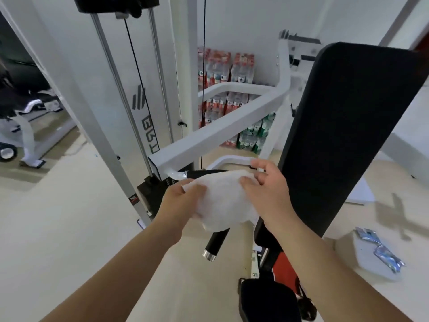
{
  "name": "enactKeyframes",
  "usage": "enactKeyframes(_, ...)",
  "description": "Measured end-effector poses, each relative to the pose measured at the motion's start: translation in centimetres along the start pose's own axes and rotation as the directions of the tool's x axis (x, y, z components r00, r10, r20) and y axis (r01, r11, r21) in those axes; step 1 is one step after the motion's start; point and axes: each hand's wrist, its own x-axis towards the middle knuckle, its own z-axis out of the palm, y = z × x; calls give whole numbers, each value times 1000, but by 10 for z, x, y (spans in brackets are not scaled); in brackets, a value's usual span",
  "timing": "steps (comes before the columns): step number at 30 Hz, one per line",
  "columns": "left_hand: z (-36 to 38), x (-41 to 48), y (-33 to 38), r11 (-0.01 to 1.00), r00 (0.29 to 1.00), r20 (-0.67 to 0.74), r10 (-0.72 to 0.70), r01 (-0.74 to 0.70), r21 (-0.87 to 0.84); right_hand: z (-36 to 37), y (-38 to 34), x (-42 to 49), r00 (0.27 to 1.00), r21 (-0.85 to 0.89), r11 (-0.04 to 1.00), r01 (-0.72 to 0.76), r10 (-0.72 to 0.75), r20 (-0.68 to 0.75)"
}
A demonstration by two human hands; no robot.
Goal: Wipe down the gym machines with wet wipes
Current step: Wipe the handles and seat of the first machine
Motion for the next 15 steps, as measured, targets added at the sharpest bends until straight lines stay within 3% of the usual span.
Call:
enactKeyframes(7,-12,55,-1,993,996,-89,29,-19,115,38,-26,90,933,-289,901,325,-256,252)
enactKeyframes(8,-12,62,-4,986,997,-77,25,-12,165,46,-25,100,915,-398,835,380,-276,295)
enactKeyframes(10,-13,73,-8,951,999,-43,13,1,310,59,-17,111,878,-665,575,477,-334,342)
enactKeyframes(11,-14,77,-10,925,1000,-26,10,1,381,66,-11,109,855,-709,483,513,-358,375)
enactKeyframes(13,-18,88,-13,877,1000,10,26,-27,480,78,-1,96,807,-689,420,591,-312,502)
enactKeyframes(15,-24,98,-11,828,996,62,57,-82,555,89,5,79,761,-738,190,648,-176,624)
